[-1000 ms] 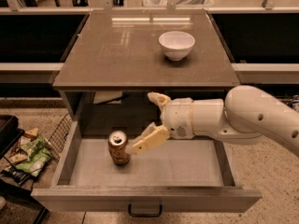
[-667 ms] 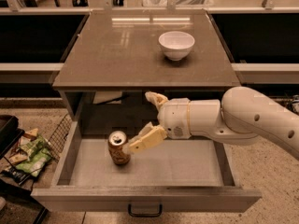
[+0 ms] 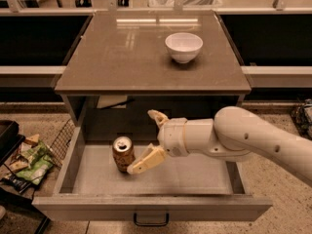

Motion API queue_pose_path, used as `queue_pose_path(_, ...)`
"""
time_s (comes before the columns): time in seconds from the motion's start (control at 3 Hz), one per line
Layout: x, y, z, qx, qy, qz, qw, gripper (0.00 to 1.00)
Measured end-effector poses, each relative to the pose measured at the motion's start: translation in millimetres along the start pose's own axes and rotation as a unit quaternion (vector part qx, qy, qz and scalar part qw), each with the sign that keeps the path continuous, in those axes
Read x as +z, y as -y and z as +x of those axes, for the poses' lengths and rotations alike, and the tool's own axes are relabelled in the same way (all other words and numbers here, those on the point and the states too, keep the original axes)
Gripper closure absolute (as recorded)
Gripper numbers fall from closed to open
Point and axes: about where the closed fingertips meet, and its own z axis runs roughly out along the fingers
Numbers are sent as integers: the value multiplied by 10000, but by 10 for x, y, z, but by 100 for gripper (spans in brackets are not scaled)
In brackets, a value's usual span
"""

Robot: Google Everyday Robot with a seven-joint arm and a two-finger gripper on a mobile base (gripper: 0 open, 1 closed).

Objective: Pick orange can from top drawer and place on counter

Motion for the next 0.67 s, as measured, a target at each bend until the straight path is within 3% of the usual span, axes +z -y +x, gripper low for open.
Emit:
queue_pose_path(0.33,264,92,324,-64,-80,-150,9998,0)
queue_pose_path(0.67,542,137,542,7,77,-236,9997,0)
